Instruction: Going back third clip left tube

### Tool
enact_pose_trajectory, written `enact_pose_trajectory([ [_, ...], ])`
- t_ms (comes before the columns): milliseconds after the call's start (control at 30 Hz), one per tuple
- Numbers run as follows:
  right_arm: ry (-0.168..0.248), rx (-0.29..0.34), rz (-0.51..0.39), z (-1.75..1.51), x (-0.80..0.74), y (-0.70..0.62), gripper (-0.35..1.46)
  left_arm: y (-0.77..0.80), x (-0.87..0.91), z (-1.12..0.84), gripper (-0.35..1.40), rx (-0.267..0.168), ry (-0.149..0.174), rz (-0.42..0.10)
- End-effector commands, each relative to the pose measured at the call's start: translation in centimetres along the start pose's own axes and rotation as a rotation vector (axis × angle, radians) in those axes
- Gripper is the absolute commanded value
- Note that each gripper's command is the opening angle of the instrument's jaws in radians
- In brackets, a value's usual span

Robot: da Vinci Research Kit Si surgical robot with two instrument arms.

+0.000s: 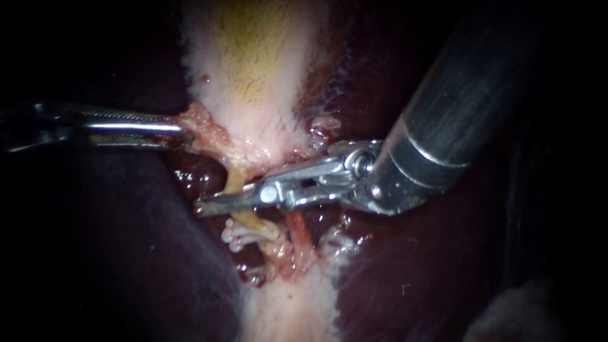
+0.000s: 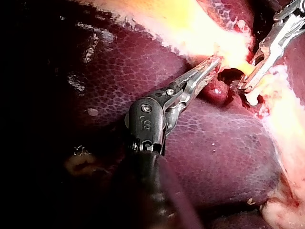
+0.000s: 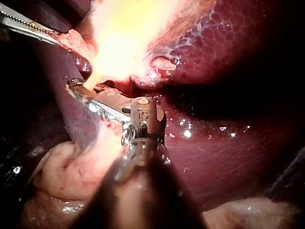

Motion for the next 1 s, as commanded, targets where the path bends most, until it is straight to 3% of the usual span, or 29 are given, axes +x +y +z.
enact_pose_trajectory([
  [33, 0.002, -0.002, -0.001, 0.00, 0.00, 0.00, -0.35, 0.00, 0.00, 0.00, -0.35, 0.000, 0.000, 0.000],
  [100, 0.004, -0.001, -0.001, 0.00, 0.00, 0.01, -0.29, 0.00, 0.00, 0.00, -0.35, 0.000, 0.000, 0.000],
  [167, 0.020, 0.013, 0.000, 0.00, 0.00, 0.03, 0.05, 0.00, 0.00, -0.01, -0.35, -0.001, 0.000, 0.000],
  [233, 0.033, 0.025, 0.000, 0.00, 0.00, 0.04, 0.25, 0.00, 0.00, -0.01, -0.35, -0.001, 0.000, 0.001],
  [333, 0.053, 0.042, 0.001, 0.01, 0.00, 0.07, 0.40, 0.00, 0.00, -0.02, -0.35, -0.001, 0.000, 0.001],
  [567, 0.059, 0.042, -0.009, 0.07, -0.04, 0.16, 0.47, 0.00, 0.00, -0.02, -0.35, -0.001, 0.000, 0.001],
  [767, 0.054, 0.029, -0.169, 0.13, -0.15, 0.44, 0.47, 0.00, -0.01, -0.02, -0.35, -0.001, 0.000, 0.001],
  [900, 0.049, -0.031, -0.291, 0.16, -0.24, 0.64, 0.50, 0.00, -0.02, -0.02, -0.35, -0.001, 0.000, 0.001],
  [1000, 0.071, -0.082, -0.343, 0.13, -0.30, 0.75, 0.50, -0.01, -0.02, -0.02, -0.35, -0.001, 0.000, 0.001],
])
